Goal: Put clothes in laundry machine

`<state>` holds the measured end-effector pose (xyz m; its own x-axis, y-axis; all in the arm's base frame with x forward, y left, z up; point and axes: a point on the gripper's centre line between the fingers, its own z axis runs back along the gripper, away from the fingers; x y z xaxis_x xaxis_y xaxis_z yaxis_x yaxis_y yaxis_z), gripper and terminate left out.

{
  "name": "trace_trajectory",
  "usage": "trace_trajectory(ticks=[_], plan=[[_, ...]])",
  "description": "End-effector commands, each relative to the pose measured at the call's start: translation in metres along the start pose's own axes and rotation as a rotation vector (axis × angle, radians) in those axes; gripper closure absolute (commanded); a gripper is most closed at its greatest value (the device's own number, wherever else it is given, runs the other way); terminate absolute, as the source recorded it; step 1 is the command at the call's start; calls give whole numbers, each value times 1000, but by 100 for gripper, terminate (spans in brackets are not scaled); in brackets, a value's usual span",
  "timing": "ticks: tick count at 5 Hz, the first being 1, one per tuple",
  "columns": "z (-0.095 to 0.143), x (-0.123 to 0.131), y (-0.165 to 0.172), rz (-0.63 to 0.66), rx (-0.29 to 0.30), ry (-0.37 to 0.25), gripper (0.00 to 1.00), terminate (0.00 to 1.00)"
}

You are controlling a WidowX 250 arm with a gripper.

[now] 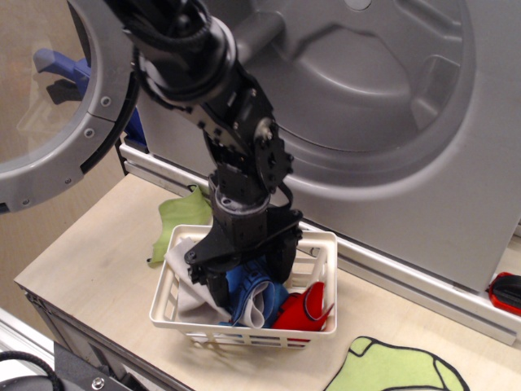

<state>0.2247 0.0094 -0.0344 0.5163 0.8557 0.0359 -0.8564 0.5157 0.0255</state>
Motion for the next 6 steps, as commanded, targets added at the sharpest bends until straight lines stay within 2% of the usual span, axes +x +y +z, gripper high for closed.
trace_trajectory(ticks=[1,2,4,5,6], plan=[[-4,7,-6,-4,-2,-28,0,0],[-7,5,-6,-37,0,-48,100,0],[-4,3,-7,-62,-11,-31,100,0],[5,-1,-9,-75,-35,-45,100,0],[25,0,-10,-80,-61,-35,100,0]])
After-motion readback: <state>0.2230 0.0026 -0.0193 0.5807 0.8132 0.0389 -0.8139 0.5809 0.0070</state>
